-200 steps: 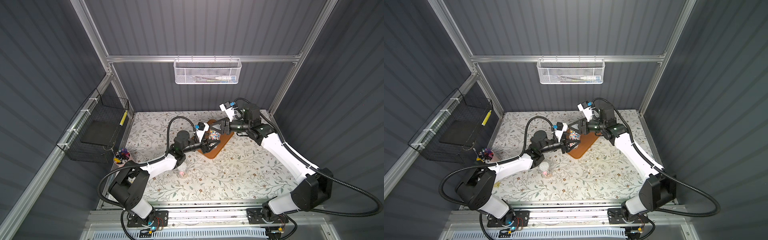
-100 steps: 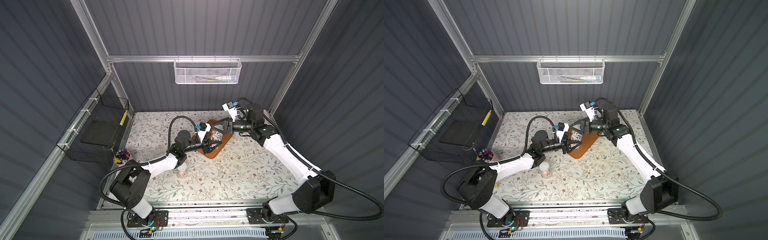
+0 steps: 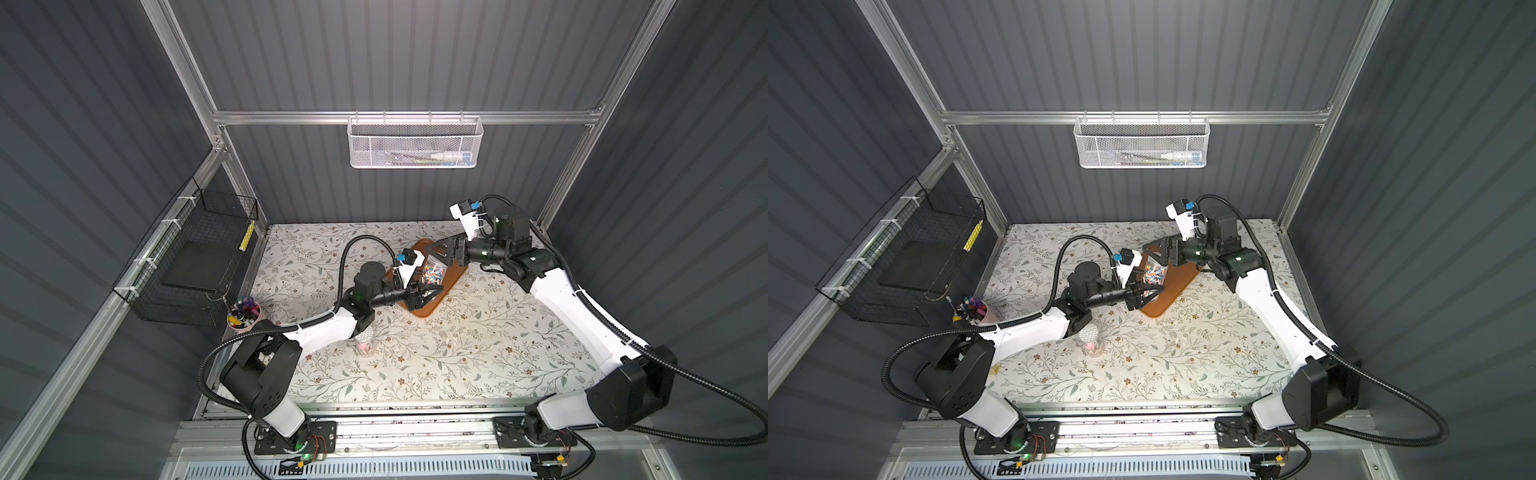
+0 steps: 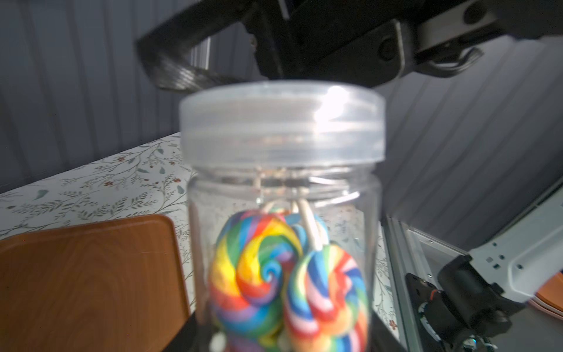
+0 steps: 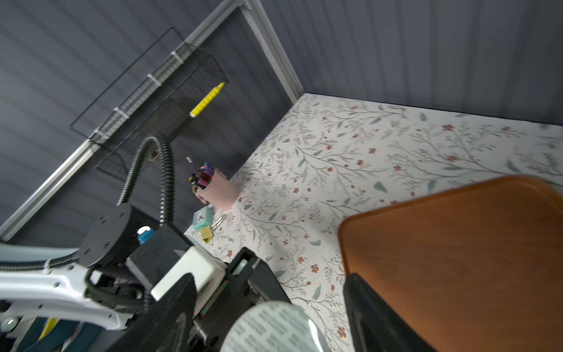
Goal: Pour the candies out of the jar
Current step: Unscrew the lid from the jar.
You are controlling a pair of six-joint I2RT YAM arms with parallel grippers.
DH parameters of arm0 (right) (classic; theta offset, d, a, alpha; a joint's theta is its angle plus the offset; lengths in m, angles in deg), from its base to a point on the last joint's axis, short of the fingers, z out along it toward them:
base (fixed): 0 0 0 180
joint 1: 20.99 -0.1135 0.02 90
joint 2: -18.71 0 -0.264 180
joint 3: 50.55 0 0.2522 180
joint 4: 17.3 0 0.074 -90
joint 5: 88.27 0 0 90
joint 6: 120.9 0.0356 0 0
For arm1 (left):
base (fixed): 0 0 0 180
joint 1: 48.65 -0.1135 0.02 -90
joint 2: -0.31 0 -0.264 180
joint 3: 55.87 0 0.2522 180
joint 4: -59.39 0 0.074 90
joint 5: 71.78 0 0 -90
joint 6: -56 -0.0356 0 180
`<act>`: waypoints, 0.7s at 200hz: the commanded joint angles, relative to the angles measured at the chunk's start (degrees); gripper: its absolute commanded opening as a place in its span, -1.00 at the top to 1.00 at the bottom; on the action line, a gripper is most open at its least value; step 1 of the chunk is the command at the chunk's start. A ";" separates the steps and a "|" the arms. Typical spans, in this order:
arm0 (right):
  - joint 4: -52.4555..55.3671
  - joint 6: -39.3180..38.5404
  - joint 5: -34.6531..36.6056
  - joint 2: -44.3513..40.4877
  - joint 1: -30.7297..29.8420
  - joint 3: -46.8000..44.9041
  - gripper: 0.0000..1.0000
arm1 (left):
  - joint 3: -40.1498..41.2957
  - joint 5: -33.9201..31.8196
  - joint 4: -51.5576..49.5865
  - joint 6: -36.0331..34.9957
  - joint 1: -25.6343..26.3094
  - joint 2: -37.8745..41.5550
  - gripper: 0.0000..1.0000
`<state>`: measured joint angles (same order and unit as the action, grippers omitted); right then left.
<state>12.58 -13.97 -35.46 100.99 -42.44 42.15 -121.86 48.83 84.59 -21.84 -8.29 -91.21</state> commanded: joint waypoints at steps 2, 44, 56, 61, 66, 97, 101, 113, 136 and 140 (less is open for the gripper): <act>5.80 3.02 7.83 -1.53 -0.48 1.10 -0.58 | 0.09 -6.72 -0.02 -3.21 0.33 2.03 1.00; 7.46 7.13 11.57 -0.40 -3.52 0.68 -0.65 | -0.24 -9.06 0.06 -3.90 0.39 1.79 1.00; 7.48 8.01 12.40 0.35 -4.16 0.99 -0.66 | -0.36 -9.76 -0.32 -4.02 0.42 1.89 1.00; 7.72 8.32 12.95 0.73 -4.50 1.28 -0.65 | -0.40 -10.02 -0.53 -4.08 0.42 1.88 1.00; 7.93 8.40 13.42 1.12 -4.91 1.66 -0.65 | -0.35 -10.05 -0.63 -4.16 0.42 1.83 1.00; 9.17 9.44 17.30 2.93 -6.88 3.72 -0.57 | -0.25 -10.42 -0.73 -3.66 0.42 1.61 1.00; 9.27 9.60 18.34 3.09 -7.04 3.90 -0.55 | -0.19 -10.44 -0.80 -3.64 0.42 1.62 1.00; 9.30 10.02 20.43 3.39 -7.35 4.12 -0.47 | -0.10 -10.78 -0.81 -3.55 0.42 1.70 1.00; 9.48 10.59 21.11 3.76 -7.73 4.16 -0.25 | 0.06 -10.84 -0.61 -3.33 0.38 1.79 1.00; 9.46 10.59 21.11 3.76 -7.73 4.12 -0.21 | 0.05 -10.70 -0.49 -3.22 0.42 1.79 1.00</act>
<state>20.56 -4.22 -17.67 104.49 -49.90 44.68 -121.83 38.51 82.10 -24.61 -8.19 -91.19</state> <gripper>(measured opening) 0.655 0.561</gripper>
